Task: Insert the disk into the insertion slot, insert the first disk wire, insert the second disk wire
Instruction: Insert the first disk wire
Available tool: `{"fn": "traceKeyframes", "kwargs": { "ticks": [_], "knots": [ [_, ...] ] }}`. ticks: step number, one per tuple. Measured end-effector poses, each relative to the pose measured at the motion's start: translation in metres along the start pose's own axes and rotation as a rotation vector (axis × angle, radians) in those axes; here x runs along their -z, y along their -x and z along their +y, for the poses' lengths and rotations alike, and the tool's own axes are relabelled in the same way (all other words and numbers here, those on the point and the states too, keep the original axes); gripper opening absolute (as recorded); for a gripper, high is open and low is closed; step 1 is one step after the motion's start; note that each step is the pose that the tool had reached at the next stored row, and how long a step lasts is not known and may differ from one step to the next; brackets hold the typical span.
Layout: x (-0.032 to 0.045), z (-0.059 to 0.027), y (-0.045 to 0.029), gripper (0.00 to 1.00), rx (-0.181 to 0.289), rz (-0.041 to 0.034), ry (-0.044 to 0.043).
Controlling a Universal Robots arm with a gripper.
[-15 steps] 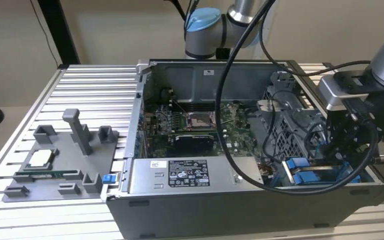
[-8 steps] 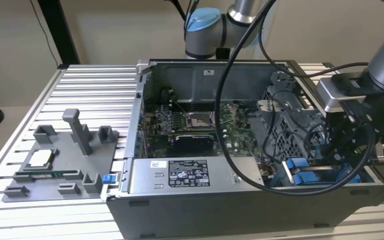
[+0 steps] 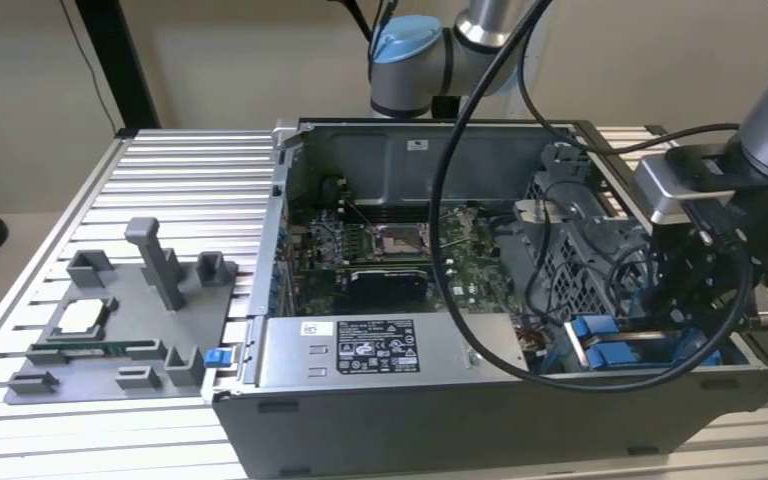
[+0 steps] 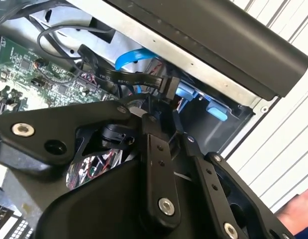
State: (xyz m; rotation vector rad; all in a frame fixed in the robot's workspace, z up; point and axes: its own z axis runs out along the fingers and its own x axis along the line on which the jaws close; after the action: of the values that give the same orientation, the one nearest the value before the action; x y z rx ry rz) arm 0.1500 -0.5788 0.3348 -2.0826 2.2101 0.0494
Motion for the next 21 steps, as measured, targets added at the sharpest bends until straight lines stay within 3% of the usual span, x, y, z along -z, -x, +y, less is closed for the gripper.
{"fn": "traceKeyframes", "kwargs": {
  "ticks": [14,21],
  "knots": [
    [0.0285,-0.0013,0.0028,0.0,0.0,0.0004,0.0004],
    [0.0301,-0.0014,0.003,0.0,0.0,0.0005,0.0005]
  ]
}}
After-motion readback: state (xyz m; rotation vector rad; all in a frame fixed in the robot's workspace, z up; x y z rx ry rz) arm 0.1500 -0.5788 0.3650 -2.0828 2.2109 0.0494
